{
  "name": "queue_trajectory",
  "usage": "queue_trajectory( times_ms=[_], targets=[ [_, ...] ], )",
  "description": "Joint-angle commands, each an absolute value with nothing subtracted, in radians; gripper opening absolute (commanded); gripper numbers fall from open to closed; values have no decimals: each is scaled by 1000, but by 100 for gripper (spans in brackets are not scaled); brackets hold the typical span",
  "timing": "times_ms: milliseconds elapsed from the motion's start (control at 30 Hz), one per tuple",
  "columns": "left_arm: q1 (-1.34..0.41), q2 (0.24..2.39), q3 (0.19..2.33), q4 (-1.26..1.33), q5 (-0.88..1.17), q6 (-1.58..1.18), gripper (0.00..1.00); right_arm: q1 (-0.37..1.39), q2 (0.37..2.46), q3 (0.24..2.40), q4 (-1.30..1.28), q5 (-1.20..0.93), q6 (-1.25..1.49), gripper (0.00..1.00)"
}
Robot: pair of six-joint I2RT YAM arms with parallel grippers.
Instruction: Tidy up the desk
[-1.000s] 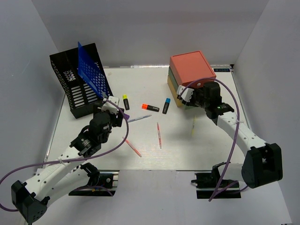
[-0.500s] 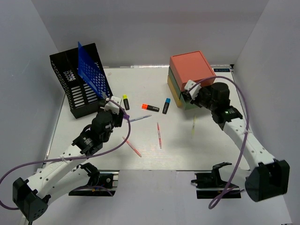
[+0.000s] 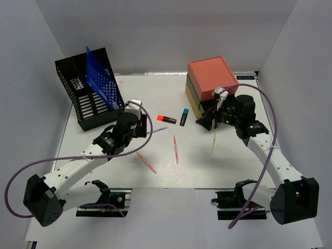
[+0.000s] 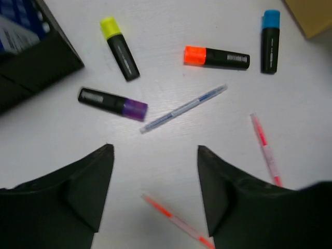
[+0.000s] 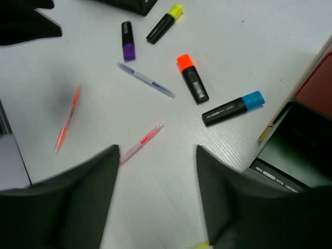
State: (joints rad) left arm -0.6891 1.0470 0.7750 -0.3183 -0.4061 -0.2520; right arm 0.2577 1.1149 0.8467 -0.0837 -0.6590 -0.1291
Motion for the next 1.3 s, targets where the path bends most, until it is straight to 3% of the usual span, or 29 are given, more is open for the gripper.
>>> queue_trajectory(
  times_ms=[0, 33, 100, 167, 433, 733, 1267],
  targets=[
    [-684, 1091, 857, -437, -402, -466, 78, 230, 1095, 830, -67, -830, -58, 72],
    [-684, 1115, 867, -448, -406, -536, 80, 232, 1091, 824, -66, -836, -58, 84],
    [-684, 1138, 885, -471, -417, -609, 86, 219, 1080, 805, -69, -853, -69, 86],
    [-684, 1175, 900, -480, -434, -718, 87, 213, 1071, 807, -81, -850, -74, 80],
    [-640, 1337, 1024, -600, -520, -980, 67, 173, 1006, 828, -137, -703, -120, 32],
    [-529, 1465, 1149, -661, -499, -1020, 60, 109, 962, 831, -149, -706, -100, 30],
    [-430, 1643, 1195, -678, -420, -1069, 66, 12, 954, 818, -144, -750, -86, 33]
  ],
)
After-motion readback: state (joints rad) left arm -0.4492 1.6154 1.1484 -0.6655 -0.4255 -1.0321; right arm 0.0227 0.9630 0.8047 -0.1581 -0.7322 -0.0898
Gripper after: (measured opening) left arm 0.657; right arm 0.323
